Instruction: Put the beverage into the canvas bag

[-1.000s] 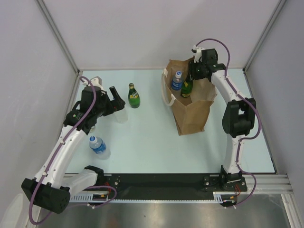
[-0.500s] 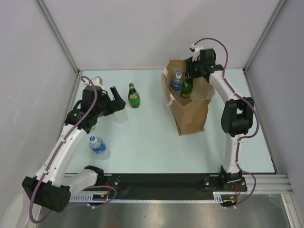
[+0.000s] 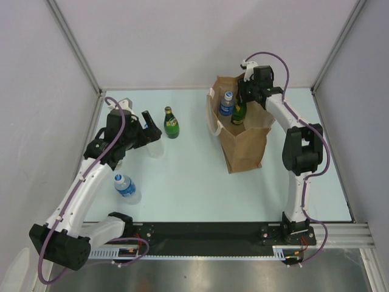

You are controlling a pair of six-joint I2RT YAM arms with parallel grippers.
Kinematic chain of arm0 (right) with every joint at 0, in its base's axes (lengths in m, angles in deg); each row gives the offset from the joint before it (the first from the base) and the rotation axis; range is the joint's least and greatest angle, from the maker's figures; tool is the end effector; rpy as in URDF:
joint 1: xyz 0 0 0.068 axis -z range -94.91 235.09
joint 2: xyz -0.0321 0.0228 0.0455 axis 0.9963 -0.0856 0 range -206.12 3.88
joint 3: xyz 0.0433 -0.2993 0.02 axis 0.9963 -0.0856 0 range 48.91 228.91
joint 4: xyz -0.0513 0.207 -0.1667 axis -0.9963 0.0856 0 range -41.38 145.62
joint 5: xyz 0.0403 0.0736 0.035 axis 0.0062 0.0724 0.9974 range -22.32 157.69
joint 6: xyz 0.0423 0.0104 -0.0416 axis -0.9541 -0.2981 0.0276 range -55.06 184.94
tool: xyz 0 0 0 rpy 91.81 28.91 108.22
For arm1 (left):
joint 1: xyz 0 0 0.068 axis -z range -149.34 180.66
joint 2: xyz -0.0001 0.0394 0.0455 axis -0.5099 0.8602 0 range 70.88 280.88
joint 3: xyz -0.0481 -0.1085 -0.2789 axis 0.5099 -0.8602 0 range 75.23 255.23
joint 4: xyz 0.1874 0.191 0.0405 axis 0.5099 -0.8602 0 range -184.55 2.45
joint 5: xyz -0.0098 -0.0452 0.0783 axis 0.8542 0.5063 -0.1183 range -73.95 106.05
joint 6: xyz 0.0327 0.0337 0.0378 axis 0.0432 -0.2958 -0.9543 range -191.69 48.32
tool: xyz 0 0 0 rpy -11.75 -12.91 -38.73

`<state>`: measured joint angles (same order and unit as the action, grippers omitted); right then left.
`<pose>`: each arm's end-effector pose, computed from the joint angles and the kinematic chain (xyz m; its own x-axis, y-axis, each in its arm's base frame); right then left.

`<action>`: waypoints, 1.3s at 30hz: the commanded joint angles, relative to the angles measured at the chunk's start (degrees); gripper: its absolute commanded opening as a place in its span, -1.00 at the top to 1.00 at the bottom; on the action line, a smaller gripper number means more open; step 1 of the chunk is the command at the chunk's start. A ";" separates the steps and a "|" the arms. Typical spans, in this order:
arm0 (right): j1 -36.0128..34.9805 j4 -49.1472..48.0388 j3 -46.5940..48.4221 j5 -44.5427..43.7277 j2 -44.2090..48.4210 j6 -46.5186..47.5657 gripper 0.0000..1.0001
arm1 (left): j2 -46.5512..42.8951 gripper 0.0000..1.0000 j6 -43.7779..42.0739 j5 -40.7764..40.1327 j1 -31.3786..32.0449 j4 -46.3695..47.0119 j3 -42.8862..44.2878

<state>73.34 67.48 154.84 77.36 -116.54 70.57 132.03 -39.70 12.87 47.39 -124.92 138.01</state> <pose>0.5171 0.1154 0.2974 -0.5023 -0.2034 -0.8404 -0.3893 0.9210 0.0098 0.2179 -0.0630 0.3700 -0.6038 -0.3707 -0.7057 -0.0889 0.9111 -0.4025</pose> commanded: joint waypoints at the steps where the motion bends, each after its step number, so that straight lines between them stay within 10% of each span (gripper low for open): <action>1: -0.90 -7.14 -1.51 -2.81 1.15 6.04 0.82 | -0.06 -1.00 0.27 0.90 -0.38 2.03 1.20; 15: -2.75 -17.53 -4.76 -6.95 1.33 18.45 0.92 | 0.11 -1.00 0.53 0.89 -0.38 2.03 1.11; 24: -1.88 -14.55 -4.33 -5.02 1.33 15.29 -0.15 | 0.64 -0.99 0.44 1.51 -0.38 2.03 1.64; 39: 0.15 -9.46 -3.89 4.73 11.87 8.61 -0.24 | 0.03 -1.00 0.80 2.13 -0.38 2.56 1.38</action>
<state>72.49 58.25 150.01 78.19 -111.27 81.19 132.84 -39.63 13.79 47.39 -124.87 138.01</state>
